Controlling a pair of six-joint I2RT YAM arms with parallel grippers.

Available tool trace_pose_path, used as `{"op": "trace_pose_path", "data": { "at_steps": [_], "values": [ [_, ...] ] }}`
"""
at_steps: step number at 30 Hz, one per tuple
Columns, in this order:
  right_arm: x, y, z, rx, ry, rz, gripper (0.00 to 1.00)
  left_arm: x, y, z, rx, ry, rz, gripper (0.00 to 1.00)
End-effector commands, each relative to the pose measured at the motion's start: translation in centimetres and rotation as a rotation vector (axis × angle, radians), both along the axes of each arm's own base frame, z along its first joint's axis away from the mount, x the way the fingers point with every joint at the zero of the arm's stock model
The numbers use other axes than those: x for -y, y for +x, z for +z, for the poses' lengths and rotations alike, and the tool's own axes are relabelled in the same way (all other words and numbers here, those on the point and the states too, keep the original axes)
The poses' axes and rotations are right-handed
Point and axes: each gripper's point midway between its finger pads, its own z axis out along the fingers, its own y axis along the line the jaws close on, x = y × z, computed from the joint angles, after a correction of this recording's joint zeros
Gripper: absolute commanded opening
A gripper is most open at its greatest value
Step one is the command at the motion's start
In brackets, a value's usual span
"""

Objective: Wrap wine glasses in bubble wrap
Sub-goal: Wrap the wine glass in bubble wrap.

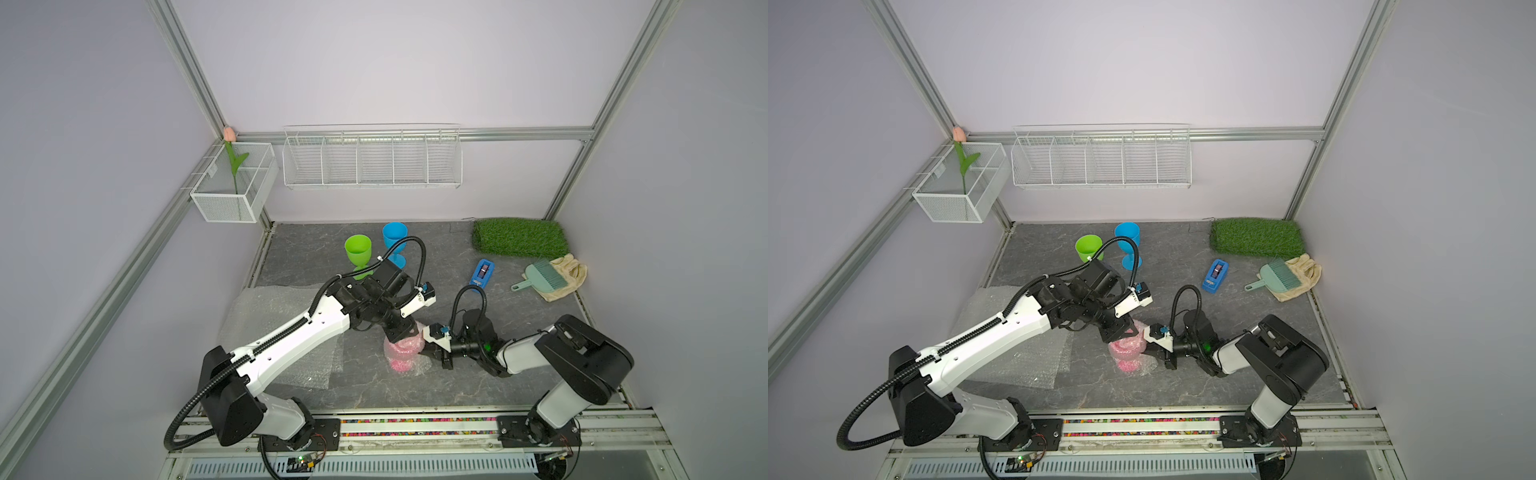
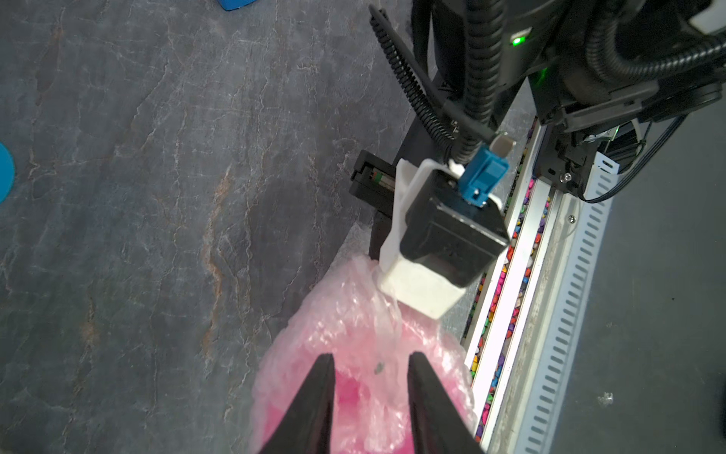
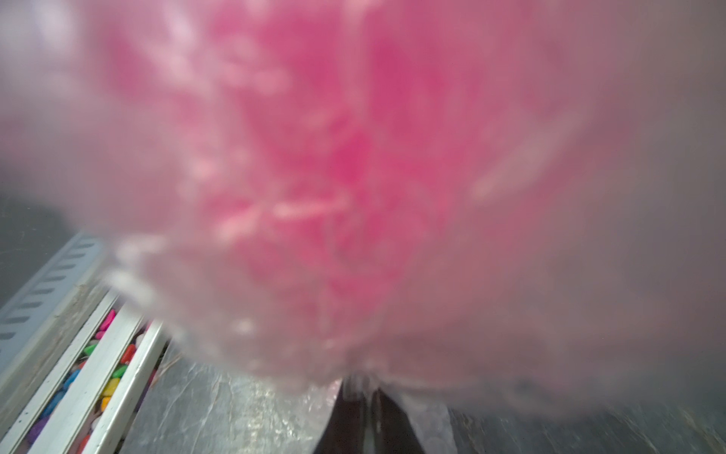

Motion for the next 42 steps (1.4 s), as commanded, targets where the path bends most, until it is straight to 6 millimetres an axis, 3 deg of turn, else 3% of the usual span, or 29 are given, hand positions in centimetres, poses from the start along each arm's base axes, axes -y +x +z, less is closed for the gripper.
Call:
{"op": "trace_pose_path", "data": {
  "at_steps": [1, 3, 5, 16, 23, 25, 26, 30, 33, 37, 42],
  "values": [
    [0.1, -0.2, -0.2, -0.015, -0.005, 0.010, 0.07, 0.1, -0.1, -1.4, -0.054, 0.040, 0.004, 0.22],
    [0.1, -0.2, -0.3, -0.016, -0.007, 0.010, 0.07, 0.0, -0.5, -2.5, -0.087, 0.067, -0.008, 0.07],
    [0.1, -0.1, -0.3, -0.017, -0.008, 0.007, 0.07, -0.1, -0.9, -3.5, -0.115, 0.079, -0.019, 0.00],
    [0.1, 0.0, -0.5, -0.020, -0.011, 0.003, 0.07, -1.6, -2.4, -10.1, -0.223, 0.189, -0.011, 0.00],
    [0.1, 0.0, -0.5, -0.020, -0.012, 0.002, 0.07, -2.2, -2.7, -12.1, -0.261, 0.239, 0.004, 0.00],
    [0.2, 0.0, -0.4, -0.017, -0.011, 0.002, 0.07, -2.2, -2.2, -11.2, -0.239, 0.243, 0.018, 0.02],
    [0.1, 0.0, -0.4, -0.017, -0.011, 0.002, 0.07, -2.2, -1.8, -10.4, -0.215, 0.237, 0.030, 0.07],
    [0.2, 0.1, -0.5, -0.018, -0.014, -0.003, 0.07, -1.6, 0.1, -5.1, -0.089, 0.163, 0.076, 0.29],
    [0.2, 0.2, -0.5, -0.016, -0.016, -0.008, 0.07, -1.3, 1.3, -0.8, -0.005, 0.097, 0.118, 0.38],
    [0.2, 0.3, -0.6, -0.016, -0.019, -0.014, 0.07, -1.4, 2.2, 3.2, 0.057, 0.043, 0.183, 0.41],
    [0.2, 0.3, -0.6, -0.017, -0.021, -0.014, 0.07, -3.5, 3.8, 4.2, 0.103, 0.066, 0.386, 0.39]
  ]
}}
